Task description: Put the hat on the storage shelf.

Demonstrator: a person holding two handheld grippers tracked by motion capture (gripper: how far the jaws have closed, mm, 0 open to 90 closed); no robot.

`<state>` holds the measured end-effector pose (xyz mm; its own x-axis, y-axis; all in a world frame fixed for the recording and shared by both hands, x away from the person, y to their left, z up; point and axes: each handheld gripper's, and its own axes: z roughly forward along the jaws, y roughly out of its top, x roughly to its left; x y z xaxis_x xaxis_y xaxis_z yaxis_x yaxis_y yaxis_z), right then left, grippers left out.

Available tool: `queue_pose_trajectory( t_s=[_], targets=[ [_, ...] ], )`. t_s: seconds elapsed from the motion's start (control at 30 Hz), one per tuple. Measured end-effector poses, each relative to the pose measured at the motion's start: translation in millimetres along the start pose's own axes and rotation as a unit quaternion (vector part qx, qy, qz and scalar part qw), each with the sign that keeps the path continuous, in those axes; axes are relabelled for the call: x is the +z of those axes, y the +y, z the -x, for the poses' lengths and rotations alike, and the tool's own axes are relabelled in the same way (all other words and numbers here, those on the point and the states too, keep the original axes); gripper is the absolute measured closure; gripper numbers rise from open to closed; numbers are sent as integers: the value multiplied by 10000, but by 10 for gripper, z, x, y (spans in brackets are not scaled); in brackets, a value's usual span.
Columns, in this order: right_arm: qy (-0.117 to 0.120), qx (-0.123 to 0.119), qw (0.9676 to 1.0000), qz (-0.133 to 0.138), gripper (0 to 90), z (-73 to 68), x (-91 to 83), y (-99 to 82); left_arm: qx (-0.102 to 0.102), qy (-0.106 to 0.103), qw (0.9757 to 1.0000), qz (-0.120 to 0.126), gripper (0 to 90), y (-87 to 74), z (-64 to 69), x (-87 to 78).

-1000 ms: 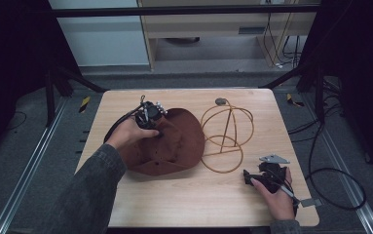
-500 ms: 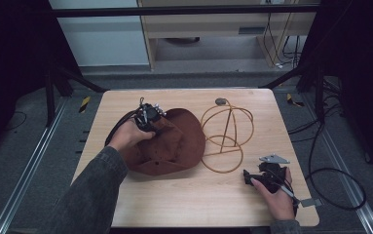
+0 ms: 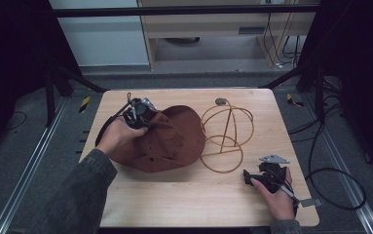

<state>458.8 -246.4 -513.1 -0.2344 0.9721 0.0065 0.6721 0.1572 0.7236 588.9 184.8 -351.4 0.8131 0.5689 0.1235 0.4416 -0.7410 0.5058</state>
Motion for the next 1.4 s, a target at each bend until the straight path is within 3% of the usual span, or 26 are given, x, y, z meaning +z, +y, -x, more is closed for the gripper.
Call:
queue_pose_trajectory(
  t_s=[0.2,0.53,0.73,0.83,1.27,1.4],
  targets=[
    [-3,-46,10000,11,4,6,1,0,69,102,9998,159,889,-99,23,-235],
    [0,-19,10000,2,4,3,0,0,310,193,9993,103,888,-114,84,-555],
    [-2,-36,10000,7,4,5,1,0,379,185,9987,299,887,-126,124,-730],
    [-4,-45,10000,10,4,6,1,0,514,204,9978,368,887,-117,176,-863],
    [-2,-25,10000,3,4,3,0,1,496,370,9959,665,887,-182,185,-1310],
    [-2,-23,10000,2,4,3,0,0,591,398,9949,720,887,-168,226,-1385]
  ],
)
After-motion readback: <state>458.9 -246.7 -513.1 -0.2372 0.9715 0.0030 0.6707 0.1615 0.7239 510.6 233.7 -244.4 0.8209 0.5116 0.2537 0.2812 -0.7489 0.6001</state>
